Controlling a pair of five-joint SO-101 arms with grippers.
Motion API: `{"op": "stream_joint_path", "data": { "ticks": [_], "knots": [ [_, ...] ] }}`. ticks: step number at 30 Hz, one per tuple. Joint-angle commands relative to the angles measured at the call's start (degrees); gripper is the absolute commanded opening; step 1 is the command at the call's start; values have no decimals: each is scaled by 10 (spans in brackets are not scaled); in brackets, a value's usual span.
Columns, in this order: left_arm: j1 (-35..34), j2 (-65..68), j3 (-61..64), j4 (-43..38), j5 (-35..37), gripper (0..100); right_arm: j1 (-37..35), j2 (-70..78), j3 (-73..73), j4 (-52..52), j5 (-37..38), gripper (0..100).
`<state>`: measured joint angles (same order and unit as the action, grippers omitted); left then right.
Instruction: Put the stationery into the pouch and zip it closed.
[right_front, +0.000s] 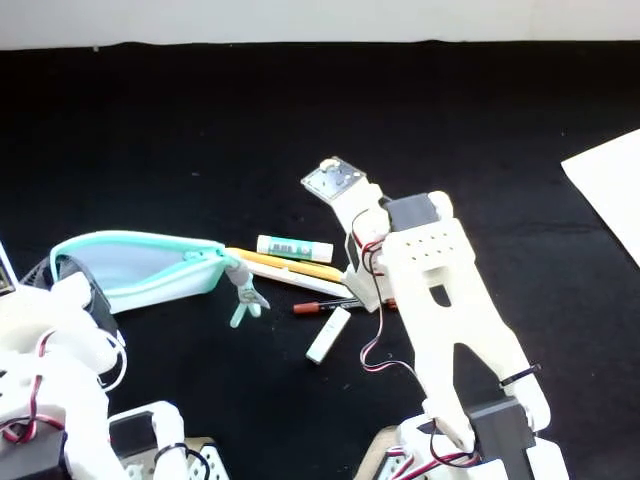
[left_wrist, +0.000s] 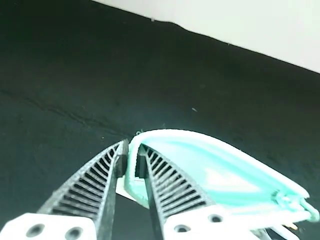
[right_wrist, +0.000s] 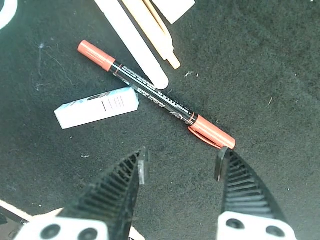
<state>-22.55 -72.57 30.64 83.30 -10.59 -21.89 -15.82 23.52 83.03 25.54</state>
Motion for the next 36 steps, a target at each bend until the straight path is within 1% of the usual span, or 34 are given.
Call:
{"op": "stream_joint_path", "data": {
  "ticks": [1,4,8,16,21,23,28,31,33,34,36],
  "knots": [
    [18,11,-21,22,9,6,7,-22,0,-6,4,220],
    [22,11,-38,30,10,6,7,-22,0,-6,3,220],
    [59,12,-68,46,11,6,7,-22,0,-6,3,220],
    [83,83,-155,60,22,6,7,-22,0,-7,3,220],
    [83,98,-197,70,22,6,7,-22,5,-27,2,220],
    [83,98,-175,70,22,6,6,-22,6,-32,2,220],
    [80,94,-67,62,16,6,5,-22,7,-34,2,220],
    [79,94,-12,34,16,6,5,-17,7,-34,2,220],
    [65,94,12,19,16,6,5,-16,16,-39,7,220],
    [55,94,17,12,15,6,5,-17,29,-53,14,220],
    [35,94,18,9,-4,6,5,-17,71,-79,62,220]
  ]
}}
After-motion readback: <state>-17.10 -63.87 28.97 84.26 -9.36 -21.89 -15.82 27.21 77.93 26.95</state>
